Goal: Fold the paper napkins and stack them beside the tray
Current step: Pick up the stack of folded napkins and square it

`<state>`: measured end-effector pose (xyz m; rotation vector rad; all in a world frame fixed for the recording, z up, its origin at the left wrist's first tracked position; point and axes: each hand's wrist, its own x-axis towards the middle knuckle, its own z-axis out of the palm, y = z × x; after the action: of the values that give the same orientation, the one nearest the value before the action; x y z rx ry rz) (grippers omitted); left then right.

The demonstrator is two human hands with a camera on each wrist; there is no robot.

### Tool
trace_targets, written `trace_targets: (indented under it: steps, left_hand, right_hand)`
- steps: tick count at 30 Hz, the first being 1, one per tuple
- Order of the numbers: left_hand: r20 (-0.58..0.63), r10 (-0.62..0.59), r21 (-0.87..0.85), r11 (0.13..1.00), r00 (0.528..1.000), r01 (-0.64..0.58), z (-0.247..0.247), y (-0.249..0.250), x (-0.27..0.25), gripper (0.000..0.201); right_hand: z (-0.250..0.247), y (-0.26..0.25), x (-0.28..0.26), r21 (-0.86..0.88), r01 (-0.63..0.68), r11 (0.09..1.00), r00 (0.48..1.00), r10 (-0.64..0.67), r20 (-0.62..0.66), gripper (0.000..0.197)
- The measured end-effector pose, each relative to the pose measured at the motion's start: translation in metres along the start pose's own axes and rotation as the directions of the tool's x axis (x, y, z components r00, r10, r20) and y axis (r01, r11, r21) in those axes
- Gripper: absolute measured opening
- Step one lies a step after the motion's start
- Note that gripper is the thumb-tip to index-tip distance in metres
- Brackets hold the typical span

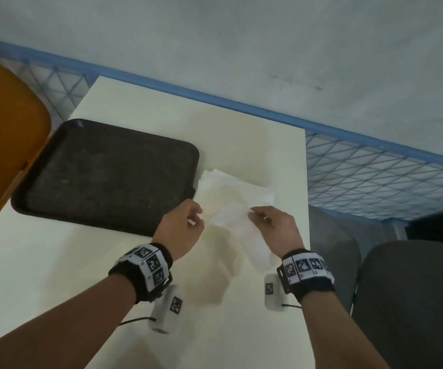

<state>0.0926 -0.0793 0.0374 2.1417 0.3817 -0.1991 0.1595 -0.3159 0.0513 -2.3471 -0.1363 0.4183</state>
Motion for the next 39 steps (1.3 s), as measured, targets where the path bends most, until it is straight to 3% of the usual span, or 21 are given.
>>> trace_targets:
  steps: [3,7,9,12,15,18,23,27,31,34,37,39]
  left_hand:
    - [0.088,-0.269,-0.09,0.957,0.959,0.277,0.013,-0.006,0.011,0.018]
    - [0.285,-0.499,-0.316,0.757,0.818,0.572,0.037,0.003,0.02,0.032]
    - [0.346,-0.543,-0.415,0.643,0.765,0.644,0.048,0.01,0.024,0.039]
    - [0.369,-0.57,-0.512,0.535,0.734,0.673,0.063,0.016,0.033,0.045]
    - [0.362,-0.575,-0.55,0.504,0.734,0.666,0.072,0.019,0.043,0.053]
    - [0.331,-0.575,-0.56,0.519,0.748,0.646,0.071,0.025,0.05,0.048]
    - [0.252,-0.5,-0.388,0.732,0.828,0.56,0.063,0.025,0.058,0.041]
    - [0.266,-0.434,-0.233,0.837,0.861,0.494,0.071,-0.001,0.071,0.045]
    - [0.259,-0.428,-0.288,0.822,0.866,0.492,0.061,0.009,0.055,0.065]
    - [0.237,-0.421,-0.326,0.815,0.876,0.48,0.047,0.016,0.039,0.082]
    - [0.317,-0.235,-0.457,0.811,0.919,0.365,0.023,0.024,0.022,0.079]
    - [0.353,-0.073,-0.549,0.791,0.933,0.269,0.005,0.033,0.01,0.06]
  right_hand:
    - [-0.021,-0.006,0.059,-0.031,-0.013,0.999,0.998,0.015,0.056,0.025]
    - [-0.017,-0.017,0.124,-0.08,0.079,0.994,0.985,-0.065,0.161,0.023]
    - [-0.005,-0.018,0.148,-0.121,0.104,0.987,0.976,-0.077,0.206,0.025]
    - [0.014,-0.01,0.165,-0.3,0.138,0.944,0.963,-0.057,0.262,0.038]
    - [0.025,-0.005,0.165,-0.492,0.158,0.856,0.945,0.014,0.328,0.053]
    - [0.029,0.005,0.157,-0.456,0.07,0.887,0.941,0.094,0.326,0.064]
    - [0.034,0.023,0.127,-0.293,-0.164,0.942,0.929,0.247,0.276,0.078]
    - [0.043,0.028,0.099,-0.07,-0.323,0.944,0.921,0.331,0.206,0.057]
    - [0.038,0.02,0.073,0.106,-0.34,0.934,0.937,0.327,0.12,0.039]
    - [0.023,0.008,0.049,0.292,-0.278,0.915,0.96,0.269,0.074,0.038]
    - [0.009,-0.012,0.019,0.453,-0.163,0.877,0.987,0.146,0.074,0.053]
    - [0.004,-0.027,0.0,0.546,-0.094,0.833,0.994,0.05,0.096,0.064]
